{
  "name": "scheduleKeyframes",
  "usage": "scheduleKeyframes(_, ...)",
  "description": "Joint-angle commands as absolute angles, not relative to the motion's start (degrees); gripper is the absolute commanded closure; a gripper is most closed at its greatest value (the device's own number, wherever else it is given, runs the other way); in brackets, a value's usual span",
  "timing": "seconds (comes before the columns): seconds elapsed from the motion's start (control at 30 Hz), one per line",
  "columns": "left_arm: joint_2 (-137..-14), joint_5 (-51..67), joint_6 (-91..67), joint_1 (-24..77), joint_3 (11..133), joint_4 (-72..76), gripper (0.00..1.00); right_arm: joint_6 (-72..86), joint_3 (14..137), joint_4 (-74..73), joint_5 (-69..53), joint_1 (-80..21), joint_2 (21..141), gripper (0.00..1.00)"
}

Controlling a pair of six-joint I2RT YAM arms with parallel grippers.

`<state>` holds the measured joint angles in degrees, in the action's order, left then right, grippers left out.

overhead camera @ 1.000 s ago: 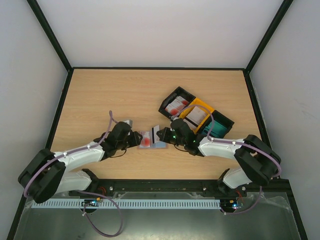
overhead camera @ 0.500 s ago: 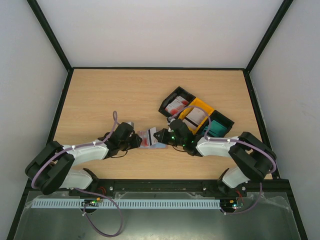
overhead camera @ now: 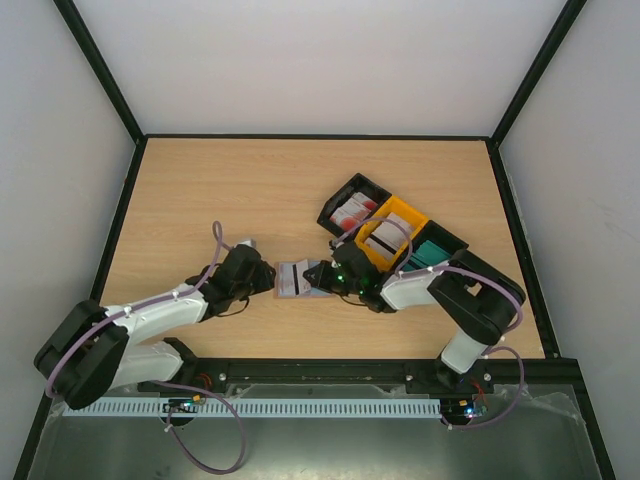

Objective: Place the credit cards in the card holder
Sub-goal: Turn over the card slot in the card holder, then insert the credit card into the card holder.

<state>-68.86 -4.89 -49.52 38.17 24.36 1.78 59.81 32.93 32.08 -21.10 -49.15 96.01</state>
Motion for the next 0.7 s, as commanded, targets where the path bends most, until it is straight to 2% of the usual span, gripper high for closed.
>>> scheduleKeyframes(0.0,-68.4,-1.3,-48.3,37.6,24.5,2.9,0.54,59.5,31.6,33.6,-18.2,-49.5,91.2,0.98)
scheduleKeyframes(0.2,-72.0,2.3,-46.4,37.4,24.8,5.8,0.47,59.0,28.9,26.5,-9.3,-49.4,81.8,0.98)
scheduleKeyframes(0.37,-77.0,3.9,-44.5,37.5,26.4,5.5,0.47,60.4,27.1,26.4,-8.2,-48.4,81.3,0.98)
scheduleKeyframes(0.57,-81.9,3.4,-44.7,37.4,26.4,5.8,0.54,61.5,27.6,30.7,-10.5,-47.8,84.5,0.98)
scheduleKeyframes(0.67,-83.4,2.1,-45.0,37.4,27.0,4.0,0.63,61.6,28.0,31.6,-10.4,-47.4,86.3,0.98)
